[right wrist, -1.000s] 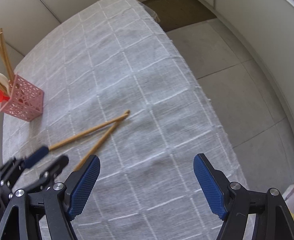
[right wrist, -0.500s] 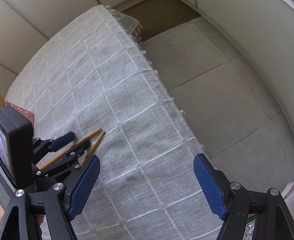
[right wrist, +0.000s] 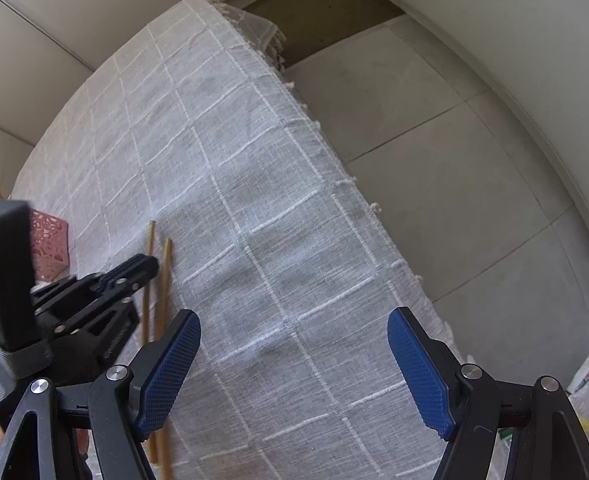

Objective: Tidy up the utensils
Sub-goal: 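Grasp a chopstick with the left tool while the right tool grasps the other, then carry both chopsticks upright into the pink basket and open both tools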

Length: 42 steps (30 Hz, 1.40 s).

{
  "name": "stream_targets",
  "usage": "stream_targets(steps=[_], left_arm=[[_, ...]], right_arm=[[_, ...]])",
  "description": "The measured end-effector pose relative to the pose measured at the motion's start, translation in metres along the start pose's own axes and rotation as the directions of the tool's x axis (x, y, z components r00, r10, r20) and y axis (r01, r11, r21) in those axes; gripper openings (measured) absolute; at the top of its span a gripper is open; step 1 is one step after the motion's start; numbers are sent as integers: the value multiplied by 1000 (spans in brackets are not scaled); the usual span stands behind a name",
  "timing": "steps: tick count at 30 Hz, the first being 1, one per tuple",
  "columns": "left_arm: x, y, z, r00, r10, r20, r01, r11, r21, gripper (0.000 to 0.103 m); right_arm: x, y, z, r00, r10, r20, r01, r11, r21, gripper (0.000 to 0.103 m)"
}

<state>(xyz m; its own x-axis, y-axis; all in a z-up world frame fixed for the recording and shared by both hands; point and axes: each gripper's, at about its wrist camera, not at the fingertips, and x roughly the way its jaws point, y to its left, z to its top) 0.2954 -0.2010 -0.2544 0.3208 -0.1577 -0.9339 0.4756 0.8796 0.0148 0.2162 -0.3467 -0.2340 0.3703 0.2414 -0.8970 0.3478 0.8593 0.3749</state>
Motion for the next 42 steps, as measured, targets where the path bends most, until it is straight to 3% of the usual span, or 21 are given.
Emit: stream_targets(steps=[9, 11, 15, 25, 27, 34, 42], left_arm=[[-65, 46, -56, 995, -57, 87, 70, 985, -160, 6], [-79, 53, -67, 993, -41, 107, 61, 980, -189, 6], [-104, 69, -92, 988, -23, 153, 56, 974, -220, 6], [-129, 101, -117, 980, -65, 190, 122, 943, -310, 6], [-130, 109, -121, 979, -74, 191, 135, 935, -329, 6], [-137, 127, -131, 977, -67, 200, 138, 921, -364, 6], [-143, 147, -142, 976, -36, 217, 124, 906, -405, 6]], right_arm=[[21, 30, -3, 997, 66, -43, -67, 998, -19, 82], [29, 41, -3, 995, 88, -55, -90, 995, -38, 82], [54, 61, 0, 988, 118, -104, -125, 990, -68, 71], [101, 84, 10, 993, 43, -106, -53, 994, -96, 38], [100, 90, 12, 998, 24, -66, -32, 993, -117, 34], [107, 120, 1, 986, -164, 19, 162, 939, -304, 12], [99, 121, -6, 991, -135, 4, 129, 934, -334, 5]])
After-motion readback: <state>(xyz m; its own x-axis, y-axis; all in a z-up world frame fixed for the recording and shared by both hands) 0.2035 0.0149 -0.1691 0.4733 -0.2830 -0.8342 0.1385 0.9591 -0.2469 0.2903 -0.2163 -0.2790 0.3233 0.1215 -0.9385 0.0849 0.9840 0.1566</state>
